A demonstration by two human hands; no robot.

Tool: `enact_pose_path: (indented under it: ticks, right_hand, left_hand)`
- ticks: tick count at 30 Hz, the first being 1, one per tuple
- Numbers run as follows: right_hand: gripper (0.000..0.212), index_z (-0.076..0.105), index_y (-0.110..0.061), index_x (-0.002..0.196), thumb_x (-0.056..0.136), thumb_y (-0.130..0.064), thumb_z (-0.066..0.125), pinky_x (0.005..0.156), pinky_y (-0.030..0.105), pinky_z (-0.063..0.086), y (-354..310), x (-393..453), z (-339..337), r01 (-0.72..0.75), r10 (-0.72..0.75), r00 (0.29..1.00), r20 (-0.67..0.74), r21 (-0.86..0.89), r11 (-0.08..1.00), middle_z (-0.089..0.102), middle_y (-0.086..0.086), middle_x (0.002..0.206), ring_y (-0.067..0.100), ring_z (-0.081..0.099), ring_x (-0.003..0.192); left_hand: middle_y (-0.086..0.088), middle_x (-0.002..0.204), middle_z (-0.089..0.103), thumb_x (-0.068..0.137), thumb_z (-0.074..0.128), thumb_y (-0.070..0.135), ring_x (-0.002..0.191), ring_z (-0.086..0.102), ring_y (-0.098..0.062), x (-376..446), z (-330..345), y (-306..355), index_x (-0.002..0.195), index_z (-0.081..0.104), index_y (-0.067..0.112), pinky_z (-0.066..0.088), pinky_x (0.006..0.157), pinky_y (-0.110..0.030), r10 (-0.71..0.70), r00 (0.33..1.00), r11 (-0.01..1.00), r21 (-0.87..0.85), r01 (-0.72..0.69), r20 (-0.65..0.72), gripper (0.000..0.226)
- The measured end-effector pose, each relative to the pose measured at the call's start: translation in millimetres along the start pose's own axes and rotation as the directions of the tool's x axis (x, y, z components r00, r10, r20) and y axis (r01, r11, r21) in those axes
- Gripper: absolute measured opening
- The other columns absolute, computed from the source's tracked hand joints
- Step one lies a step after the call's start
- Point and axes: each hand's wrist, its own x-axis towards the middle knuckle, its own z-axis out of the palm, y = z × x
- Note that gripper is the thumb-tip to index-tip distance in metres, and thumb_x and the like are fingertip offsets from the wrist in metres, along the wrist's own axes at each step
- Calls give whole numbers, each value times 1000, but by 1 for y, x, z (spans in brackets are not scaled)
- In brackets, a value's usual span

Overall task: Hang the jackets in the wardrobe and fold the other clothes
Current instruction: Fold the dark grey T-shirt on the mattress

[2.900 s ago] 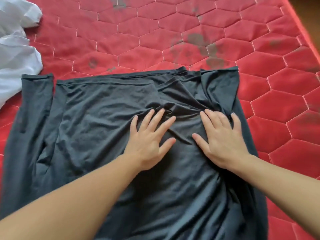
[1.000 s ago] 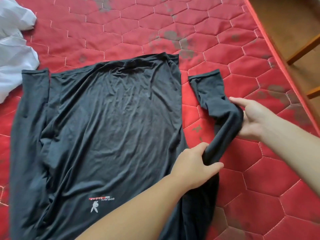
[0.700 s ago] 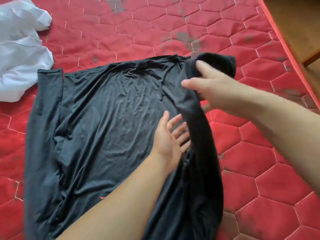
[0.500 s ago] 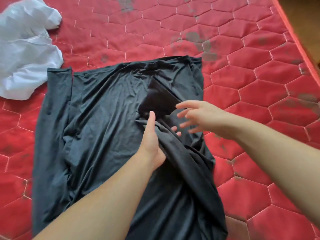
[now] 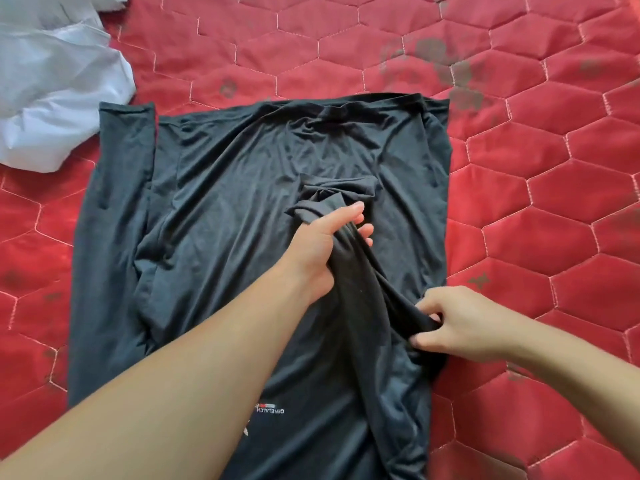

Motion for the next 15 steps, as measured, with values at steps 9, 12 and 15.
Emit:
enact_pose_path:
  ticks: [9,12,15]
  right_hand:
    - [39,47,-15,64,66,-48,68,59,27,47,29,-6,-28,-131,356,885,301,-572,810,50,-2,59,15,51,61]
    - [47,45,-16,64,66,-59,65,68,31,49,16,0,-25,-136,356,899,255,-610,780,48,-5,60,23,54,71]
    - [52,44,-18,66,69,-66,63,67,31,48,-10,6,-35,-155,329,914,236,-547,823,49,-4,65,20,51,65]
  left_hand:
    - [-7,65,61,87,49,-16,51,61,-15,16,-12,31,106,48,13,57,56,-28,207,972,956,-186,-225,-114,35]
    - [-3,75,64,100,47,10,65,64,-16,14,-15,42,98,54,12,58,61,-31,172,978,981,-73,-181,-114,8]
    - [-2,77,71,104,34,36,74,66,-17,9,-16,52,92,61,12,51,74,-37,75,996,994,-77,-78,-45,38]
